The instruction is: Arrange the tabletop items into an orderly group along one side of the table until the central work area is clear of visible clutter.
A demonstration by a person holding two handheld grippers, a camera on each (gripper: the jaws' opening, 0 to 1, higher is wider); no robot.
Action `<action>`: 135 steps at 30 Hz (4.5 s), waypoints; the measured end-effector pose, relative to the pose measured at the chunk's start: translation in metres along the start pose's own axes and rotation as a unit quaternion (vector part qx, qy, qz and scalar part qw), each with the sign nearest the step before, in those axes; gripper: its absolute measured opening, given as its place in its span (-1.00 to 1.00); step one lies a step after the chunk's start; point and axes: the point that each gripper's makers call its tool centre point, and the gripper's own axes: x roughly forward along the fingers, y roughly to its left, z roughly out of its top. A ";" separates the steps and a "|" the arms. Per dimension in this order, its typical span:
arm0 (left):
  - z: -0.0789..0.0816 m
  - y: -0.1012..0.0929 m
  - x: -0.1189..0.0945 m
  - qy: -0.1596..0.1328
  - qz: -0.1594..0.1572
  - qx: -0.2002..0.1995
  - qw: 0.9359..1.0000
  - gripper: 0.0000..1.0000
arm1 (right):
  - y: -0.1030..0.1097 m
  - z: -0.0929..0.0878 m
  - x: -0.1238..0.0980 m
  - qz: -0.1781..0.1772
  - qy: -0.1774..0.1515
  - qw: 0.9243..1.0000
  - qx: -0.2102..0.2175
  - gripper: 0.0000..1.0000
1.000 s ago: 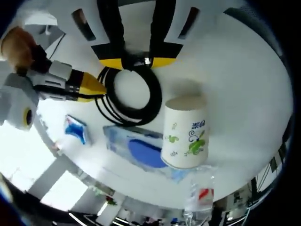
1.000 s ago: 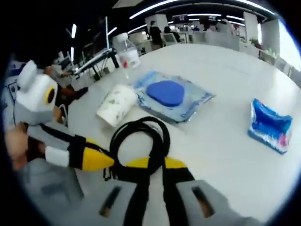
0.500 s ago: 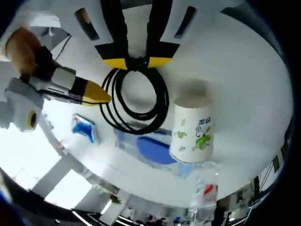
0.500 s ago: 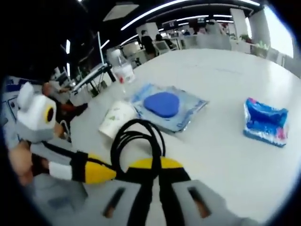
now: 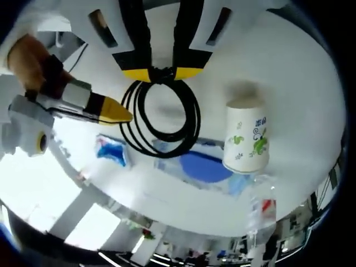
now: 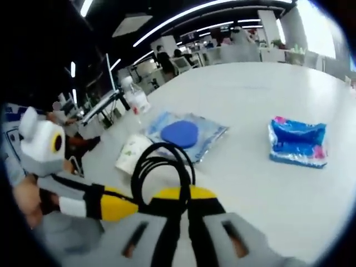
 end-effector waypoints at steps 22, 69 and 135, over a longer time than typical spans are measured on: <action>0.017 -0.073 0.027 0.003 -0.047 0.060 0.997 -0.82 | -0.060 0.017 -0.055 -0.052 -0.048 0.997 0.036 -1.00; 0.000 -0.151 0.086 0.037 -0.043 0.083 0.995 -0.81 | -0.159 -0.025 -0.096 -0.067 0.000 0.995 0.080 -0.97; 0.020 -0.109 0.097 -0.032 0.041 0.049 0.997 0.78 | -0.187 -0.008 -0.086 -0.113 -0.028 0.993 0.014 0.46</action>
